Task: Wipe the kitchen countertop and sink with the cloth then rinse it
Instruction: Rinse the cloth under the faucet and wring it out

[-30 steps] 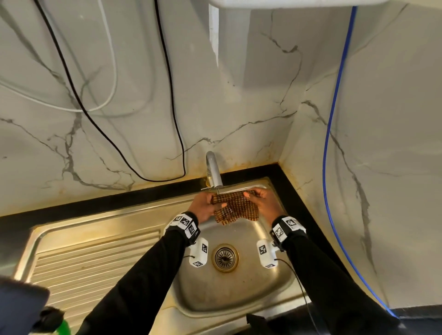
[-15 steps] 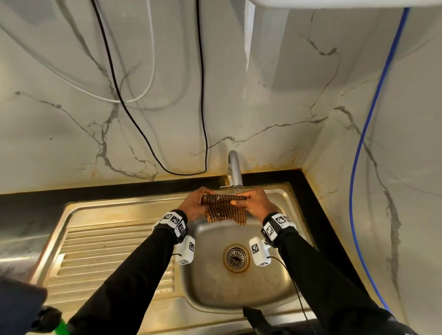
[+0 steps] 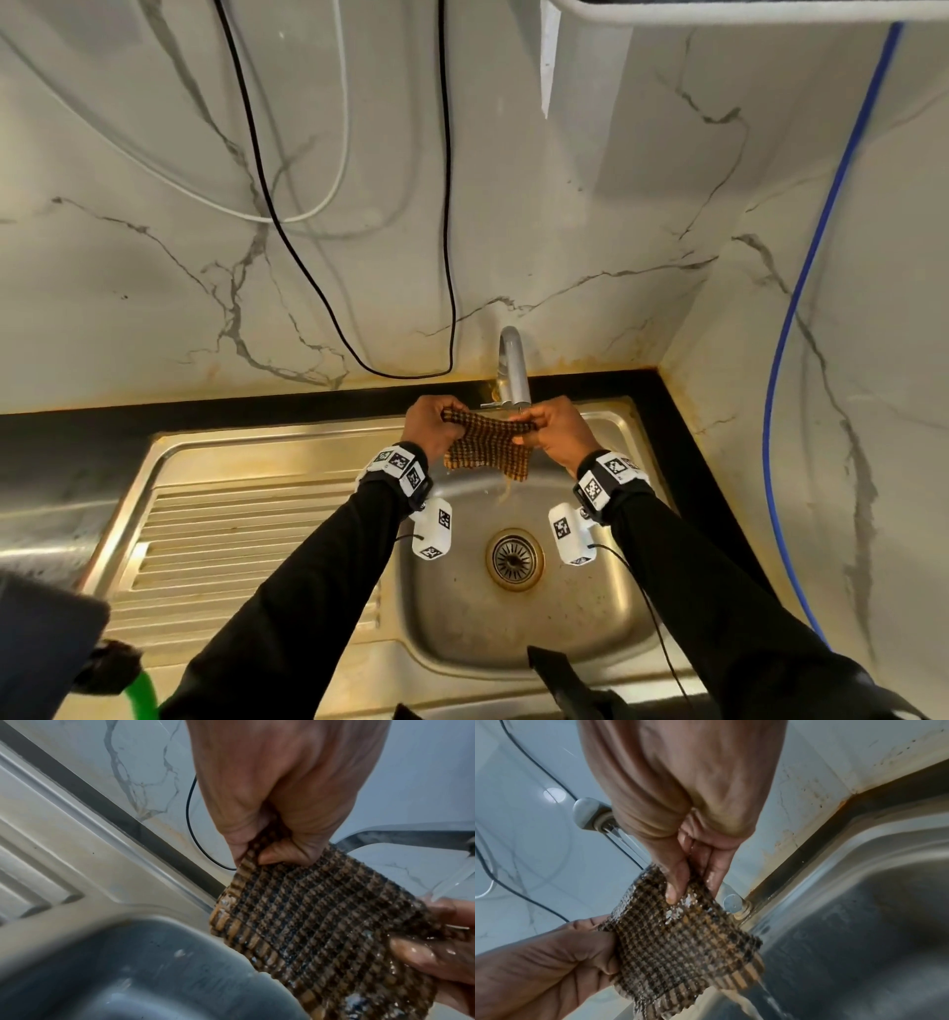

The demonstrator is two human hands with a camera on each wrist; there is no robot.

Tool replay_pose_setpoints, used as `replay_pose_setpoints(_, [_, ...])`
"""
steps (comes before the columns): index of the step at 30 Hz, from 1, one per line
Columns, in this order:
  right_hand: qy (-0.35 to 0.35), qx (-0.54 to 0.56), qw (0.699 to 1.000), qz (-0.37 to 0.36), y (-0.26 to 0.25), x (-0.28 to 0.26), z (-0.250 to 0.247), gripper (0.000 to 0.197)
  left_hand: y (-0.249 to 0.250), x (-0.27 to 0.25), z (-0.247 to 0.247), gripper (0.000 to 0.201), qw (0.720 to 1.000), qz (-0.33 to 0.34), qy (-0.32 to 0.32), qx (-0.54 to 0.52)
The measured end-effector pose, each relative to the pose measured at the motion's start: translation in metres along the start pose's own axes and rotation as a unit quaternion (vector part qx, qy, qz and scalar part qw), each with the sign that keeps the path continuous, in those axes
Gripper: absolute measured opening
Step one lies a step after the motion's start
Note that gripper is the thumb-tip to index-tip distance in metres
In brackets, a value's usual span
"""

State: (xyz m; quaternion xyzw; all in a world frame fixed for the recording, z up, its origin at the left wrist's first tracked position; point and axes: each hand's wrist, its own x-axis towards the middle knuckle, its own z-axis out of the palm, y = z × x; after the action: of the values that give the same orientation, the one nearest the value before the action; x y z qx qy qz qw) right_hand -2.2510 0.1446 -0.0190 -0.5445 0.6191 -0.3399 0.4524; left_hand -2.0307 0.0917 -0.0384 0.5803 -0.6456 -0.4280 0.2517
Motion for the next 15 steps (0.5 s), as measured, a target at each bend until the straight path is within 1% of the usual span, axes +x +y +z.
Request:
replay_pose_setpoints(3, [0.045,-0.012,0.999,0.001,-0.0001,0.0035,0.0009,0.028,-0.0004,0.0005,0.0018,0.030,1.000,0.009,-0.008,0.004])
replay_pose_setpoints(5, [0.074,0.018,0.997,0.006,-0.0018,0.0043,0.0016,0.028,-0.0024,0.0000,0.0029,0.036,1.000,0.011,-0.005,-0.013])
replay_pose_setpoints(7, [0.088,0.049,0.995,0.010,-0.0033,0.0033,0.0020,0.027,-0.0044,0.0000,0.0033,0.041,1.000,0.007,0.000,-0.029])
replay_pose_setpoints(10, [0.084,0.068,0.994,0.017,-0.0035,-0.0001,0.0022,0.024,-0.0069,0.0036,0.0044,0.043,0.999,0.003,0.006,-0.038])
replay_pose_setpoints(15, [0.035,0.076,0.996,0.030,-0.0024,-0.0012,0.0075,0.026,-0.0082,0.0058,0.0058,0.044,0.999,0.000,0.002,-0.047])
